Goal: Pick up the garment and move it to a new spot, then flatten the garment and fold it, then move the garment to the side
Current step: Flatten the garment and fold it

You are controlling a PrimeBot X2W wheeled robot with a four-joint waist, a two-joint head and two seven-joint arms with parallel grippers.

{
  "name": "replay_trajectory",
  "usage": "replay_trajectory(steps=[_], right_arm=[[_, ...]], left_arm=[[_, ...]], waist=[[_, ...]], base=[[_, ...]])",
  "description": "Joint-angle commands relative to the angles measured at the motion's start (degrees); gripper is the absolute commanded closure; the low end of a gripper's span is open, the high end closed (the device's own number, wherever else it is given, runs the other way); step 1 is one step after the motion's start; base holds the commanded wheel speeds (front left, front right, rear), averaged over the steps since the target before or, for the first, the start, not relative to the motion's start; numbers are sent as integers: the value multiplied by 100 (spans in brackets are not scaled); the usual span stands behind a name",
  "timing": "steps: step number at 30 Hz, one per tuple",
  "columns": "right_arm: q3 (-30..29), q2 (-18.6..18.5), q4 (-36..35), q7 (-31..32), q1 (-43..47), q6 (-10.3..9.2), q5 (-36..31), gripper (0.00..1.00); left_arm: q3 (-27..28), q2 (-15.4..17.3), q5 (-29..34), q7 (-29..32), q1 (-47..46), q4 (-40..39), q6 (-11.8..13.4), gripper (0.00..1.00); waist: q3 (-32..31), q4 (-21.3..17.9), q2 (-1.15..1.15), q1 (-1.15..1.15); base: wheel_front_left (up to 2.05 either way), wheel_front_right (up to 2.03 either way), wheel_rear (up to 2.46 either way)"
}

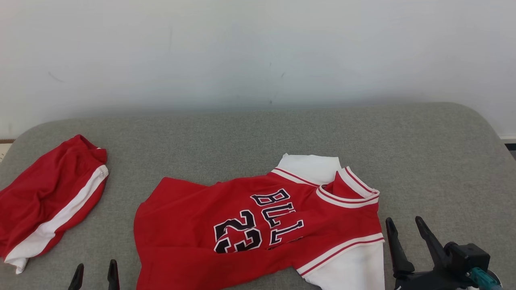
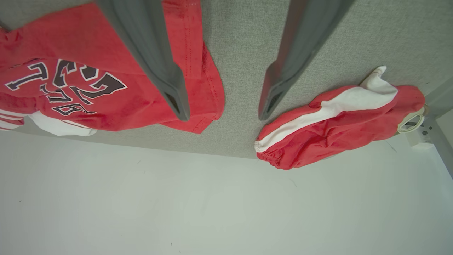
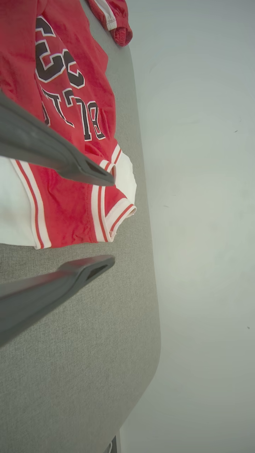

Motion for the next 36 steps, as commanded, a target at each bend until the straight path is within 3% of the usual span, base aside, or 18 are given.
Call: replay_trajectory(steps=[1,19,36], right_arm=[[16,-20,4,-11,60,0,-17,0],[21,-43,-16,11,80,0,-8,0],[271,-405,358,931,500,0,528,0]], left_arm=[[8,38,48,-24,34,7,2,0],[5,69,-43,-24,98,-50,21,0],[-592,-10,-313,157,117,824,-410,0]], waist=[[-4,-5,0,0],[63,-23,0,0],[280,30,0,0]], base=[[0,0,0],[0,0,0],[0,0,0]])
